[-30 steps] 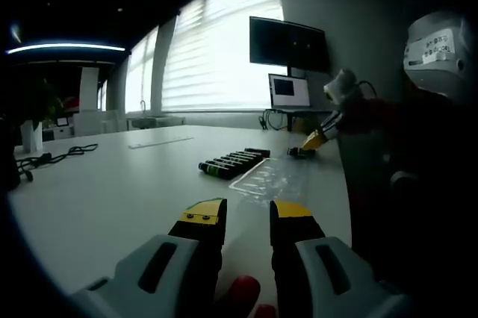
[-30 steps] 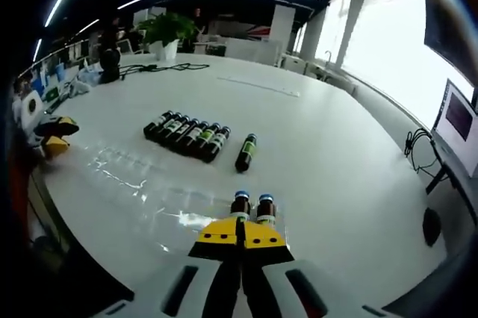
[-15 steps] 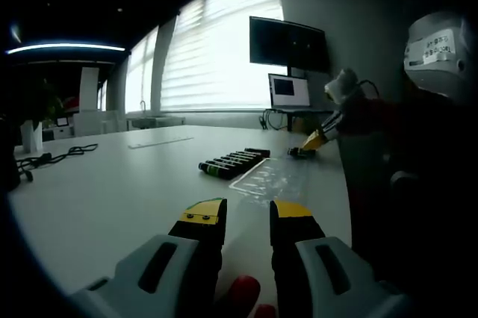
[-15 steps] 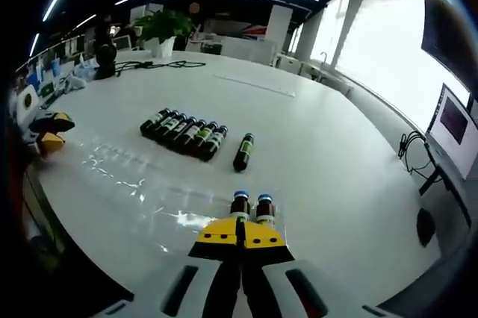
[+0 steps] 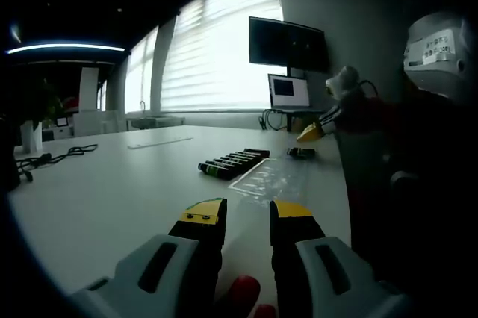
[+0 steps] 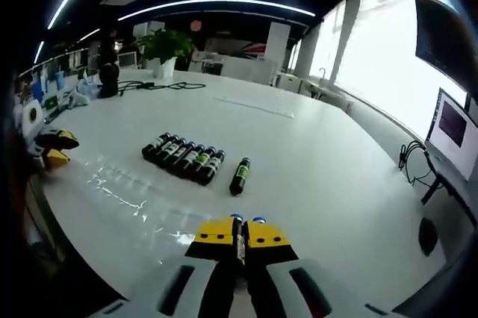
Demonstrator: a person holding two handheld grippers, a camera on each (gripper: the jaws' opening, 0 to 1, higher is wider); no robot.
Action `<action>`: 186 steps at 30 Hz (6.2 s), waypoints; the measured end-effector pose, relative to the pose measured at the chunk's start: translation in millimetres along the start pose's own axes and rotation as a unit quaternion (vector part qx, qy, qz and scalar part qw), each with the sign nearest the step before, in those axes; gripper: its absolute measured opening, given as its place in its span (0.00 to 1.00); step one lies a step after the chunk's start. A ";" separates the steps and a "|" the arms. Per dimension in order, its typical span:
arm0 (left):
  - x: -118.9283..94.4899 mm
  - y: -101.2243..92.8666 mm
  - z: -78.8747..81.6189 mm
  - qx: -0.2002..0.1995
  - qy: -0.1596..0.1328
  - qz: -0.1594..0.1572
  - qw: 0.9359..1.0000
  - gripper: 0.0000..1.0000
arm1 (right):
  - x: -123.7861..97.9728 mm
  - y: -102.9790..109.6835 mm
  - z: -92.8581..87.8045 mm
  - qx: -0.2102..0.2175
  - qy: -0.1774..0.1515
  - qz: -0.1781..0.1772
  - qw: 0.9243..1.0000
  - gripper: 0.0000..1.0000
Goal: Grip medicine bottles put into box
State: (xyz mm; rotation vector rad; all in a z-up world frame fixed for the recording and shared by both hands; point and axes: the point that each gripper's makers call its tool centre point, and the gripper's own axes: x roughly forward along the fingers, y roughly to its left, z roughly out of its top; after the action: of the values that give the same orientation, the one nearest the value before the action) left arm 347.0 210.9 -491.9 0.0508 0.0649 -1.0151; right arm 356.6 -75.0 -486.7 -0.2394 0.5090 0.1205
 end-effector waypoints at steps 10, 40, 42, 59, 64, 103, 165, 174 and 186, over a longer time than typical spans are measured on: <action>0.1 0.3 0.0 0.000 0.000 0.000 1.000 0.17 | 0.6 -3.1 -0.4 0.003 -0.005 0.019 1.000 0.05; 0.4 -0.9 0.7 0.000 -0.001 -0.002 1.000 0.18 | 31.8 -10.8 35.7 -0.029 -0.009 0.041 0.999 0.09; 0.3 -0.7 0.6 0.000 -0.001 -0.002 1.000 0.18 | 36.3 -9.1 39.4 -0.032 -0.011 0.044 0.998 0.09; -0.3 -0.6 0.4 0.000 -0.002 -0.003 1.000 0.18 | 79.6 1.0 35.4 -0.038 0.012 0.065 0.997 0.09; -0.4 -0.7 0.3 0.000 -0.002 -0.003 1.000 0.18 | 89.1 2.0 34.5 -0.021 0.017 0.069 0.997 0.10; 0.2 -1.7 1.1 0.000 -0.003 -0.003 1.000 0.18 | 115.2 4.7 14.9 0.011 0.043 0.094 0.995 0.08; -0.3 -1.7 2.0 0.000 -0.004 -0.005 1.000 0.18 | 88.4 0.1 36.9 0.017 0.032 0.105 0.994 0.08; -0.3 -1.5 2.3 0.000 -0.005 -0.006 1.000 0.18 | 49.4 7.7 37.1 0.042 0.014 0.111 0.993 0.08; -0.4 -1.4 2.0 0.000 -0.005 -0.004 1.000 0.18 | 13.2 33.5 13.2 0.029 0.015 0.118 0.992 0.08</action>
State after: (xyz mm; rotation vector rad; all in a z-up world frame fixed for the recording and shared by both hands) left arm 345.7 210.3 -489.8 0.0462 0.0557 -1.0241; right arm 368.4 -38.5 -488.6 -0.1225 0.5694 0.3326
